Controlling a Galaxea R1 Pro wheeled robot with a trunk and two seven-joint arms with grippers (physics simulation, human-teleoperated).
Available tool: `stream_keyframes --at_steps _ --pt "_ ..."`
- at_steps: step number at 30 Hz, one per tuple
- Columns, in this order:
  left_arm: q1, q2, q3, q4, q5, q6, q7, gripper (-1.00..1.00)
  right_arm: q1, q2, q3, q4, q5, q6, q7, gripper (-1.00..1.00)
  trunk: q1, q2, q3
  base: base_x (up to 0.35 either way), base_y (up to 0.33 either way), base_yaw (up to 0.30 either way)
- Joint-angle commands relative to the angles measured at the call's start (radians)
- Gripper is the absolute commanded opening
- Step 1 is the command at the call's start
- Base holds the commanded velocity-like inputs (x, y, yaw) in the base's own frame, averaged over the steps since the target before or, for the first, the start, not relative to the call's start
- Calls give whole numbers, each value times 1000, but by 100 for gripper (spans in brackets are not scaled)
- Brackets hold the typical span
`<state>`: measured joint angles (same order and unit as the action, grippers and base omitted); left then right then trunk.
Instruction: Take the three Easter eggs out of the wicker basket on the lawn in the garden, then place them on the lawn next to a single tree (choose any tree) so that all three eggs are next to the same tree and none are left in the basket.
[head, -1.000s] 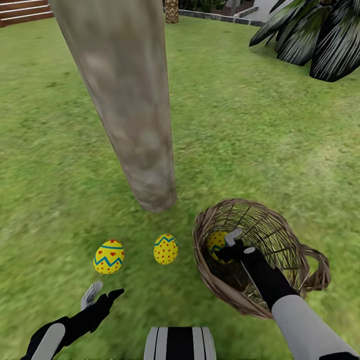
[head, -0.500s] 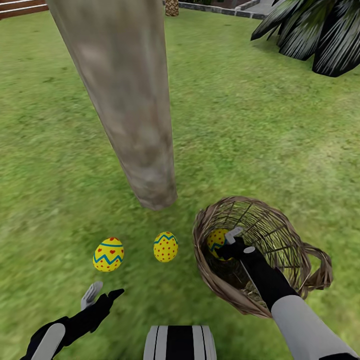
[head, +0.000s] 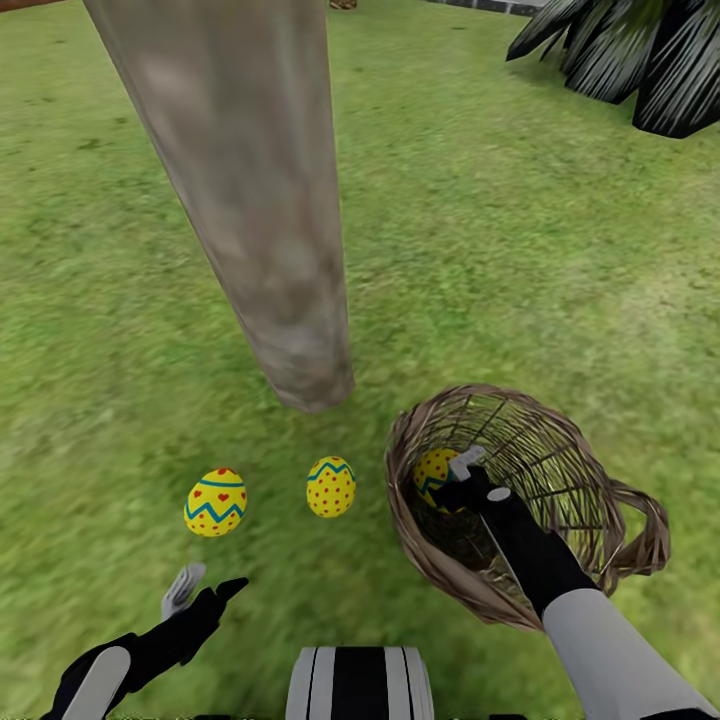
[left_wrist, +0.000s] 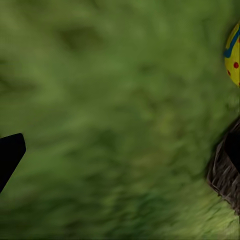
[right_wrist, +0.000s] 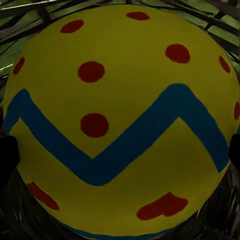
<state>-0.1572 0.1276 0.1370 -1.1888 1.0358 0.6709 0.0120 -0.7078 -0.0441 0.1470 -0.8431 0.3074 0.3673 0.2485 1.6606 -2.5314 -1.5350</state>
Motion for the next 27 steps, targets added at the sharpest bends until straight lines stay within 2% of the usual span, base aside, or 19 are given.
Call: stream_keyframes --at_steps 1,4,5,14,21,27 --pt "-1 0 1 0 4 6 1 100 1 0 2 42 2 5 6 100 1 0 -5 0 0 0" --pt "-1 0 1 0 4 6 1 100 1 0 2 42 2 6 6 100 1 0 -5 0 0 0" --pt "-1 0 1 0 4 6 1 100 1 0 2 43 2 10 7 -100 1 0 -5 0 0 0" --pt "-1 -2 1 11 2 -1 7 100 1 -2 3 42 1 12 8 -100 1 0 -5 0 0 0" --pt "-1 -1 -32 18 1 -5 8 100 1 -2 3 42 1 10 8 -100 1 0 -5 0 0 0" --pt "-1 0 -34 18 1 -5 8 100 1 -2 3 41 1 7 8 -100 1 0 -5 0 0 0"
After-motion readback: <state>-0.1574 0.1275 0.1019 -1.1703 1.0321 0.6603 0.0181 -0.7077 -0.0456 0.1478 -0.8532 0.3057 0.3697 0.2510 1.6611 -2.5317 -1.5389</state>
